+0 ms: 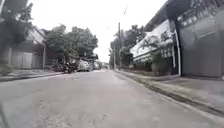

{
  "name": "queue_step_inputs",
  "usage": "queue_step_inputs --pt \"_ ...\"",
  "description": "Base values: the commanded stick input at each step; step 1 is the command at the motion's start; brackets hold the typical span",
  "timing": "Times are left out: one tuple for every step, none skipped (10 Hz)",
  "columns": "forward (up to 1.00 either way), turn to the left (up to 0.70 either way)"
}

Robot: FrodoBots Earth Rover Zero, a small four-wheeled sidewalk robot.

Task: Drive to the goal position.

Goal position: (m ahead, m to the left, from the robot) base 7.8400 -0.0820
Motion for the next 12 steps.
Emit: queue_step_inputs --pt "0.7 0.0" --pt "0.7 0.0" --pt "0.7 0.0" --pt "0.7 0.0" --pt "0.7 0.0" --pt "0.7 0.0" --pt "0.7 0.0" --pt "0.7 0.0" --pt "0.7 0.0" --pt "0.7 0.0" --pt "0.7 0.0" --pt "0.7 0.0"
